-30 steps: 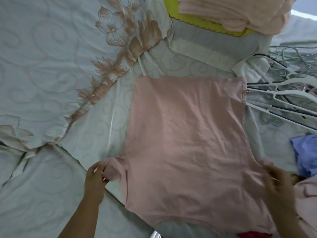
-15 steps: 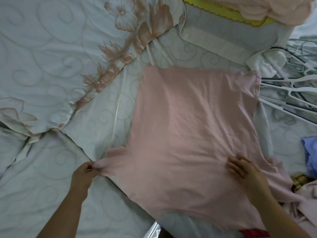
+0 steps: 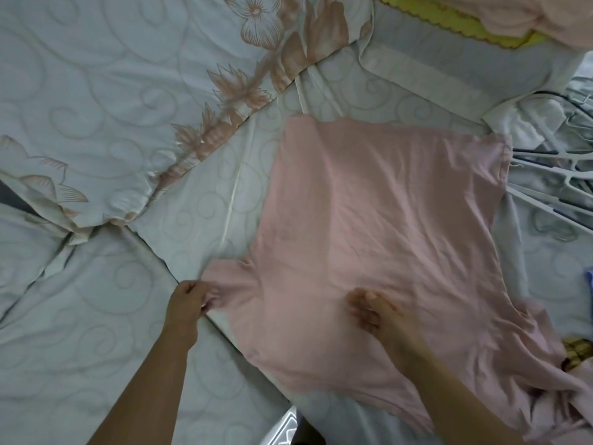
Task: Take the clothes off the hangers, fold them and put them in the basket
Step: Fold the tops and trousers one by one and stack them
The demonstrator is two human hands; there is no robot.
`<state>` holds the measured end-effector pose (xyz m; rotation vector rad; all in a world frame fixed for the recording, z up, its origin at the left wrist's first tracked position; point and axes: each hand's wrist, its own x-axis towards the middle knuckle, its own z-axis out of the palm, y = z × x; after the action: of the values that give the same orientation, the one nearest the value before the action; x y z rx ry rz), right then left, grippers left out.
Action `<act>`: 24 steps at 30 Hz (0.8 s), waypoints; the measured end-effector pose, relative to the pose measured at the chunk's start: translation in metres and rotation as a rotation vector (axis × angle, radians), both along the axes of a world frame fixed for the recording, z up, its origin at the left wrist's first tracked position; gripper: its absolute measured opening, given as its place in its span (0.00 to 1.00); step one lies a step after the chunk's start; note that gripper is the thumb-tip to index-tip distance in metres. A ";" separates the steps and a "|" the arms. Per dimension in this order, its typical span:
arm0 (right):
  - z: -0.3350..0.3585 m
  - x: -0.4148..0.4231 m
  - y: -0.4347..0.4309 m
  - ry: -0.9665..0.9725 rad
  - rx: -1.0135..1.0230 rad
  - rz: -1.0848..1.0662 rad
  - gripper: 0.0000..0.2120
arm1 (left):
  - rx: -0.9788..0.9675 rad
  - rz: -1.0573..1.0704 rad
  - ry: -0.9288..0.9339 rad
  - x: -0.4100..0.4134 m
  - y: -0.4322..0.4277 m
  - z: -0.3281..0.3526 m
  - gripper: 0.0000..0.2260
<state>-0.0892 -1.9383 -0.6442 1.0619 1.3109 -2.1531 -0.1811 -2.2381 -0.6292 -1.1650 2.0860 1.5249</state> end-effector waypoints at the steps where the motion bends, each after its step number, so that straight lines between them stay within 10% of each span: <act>1: 0.000 -0.001 -0.011 -0.015 -0.014 0.031 0.17 | 0.025 -0.050 0.076 0.001 0.010 0.012 0.06; 8: 0.011 -0.020 -0.022 -0.103 -0.239 -0.004 0.28 | 0.082 -1.188 0.126 0.039 0.109 0.056 0.10; 13: -0.009 -0.018 -0.012 -0.145 -0.146 0.010 0.21 | -0.148 -0.929 0.058 -0.033 0.107 0.016 0.08; 19: -0.029 -0.012 -0.019 -0.160 0.007 0.002 0.47 | -0.138 -0.603 0.089 -0.163 0.139 -0.017 0.08; 24: -0.041 -0.010 -0.022 -0.130 0.009 -0.054 0.39 | -0.121 -0.435 0.091 -0.234 0.176 -0.041 0.13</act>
<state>-0.0988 -1.9601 -0.6855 1.2317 1.2469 -2.0798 -0.4155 -2.0622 -0.6704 -0.6235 2.3244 1.2802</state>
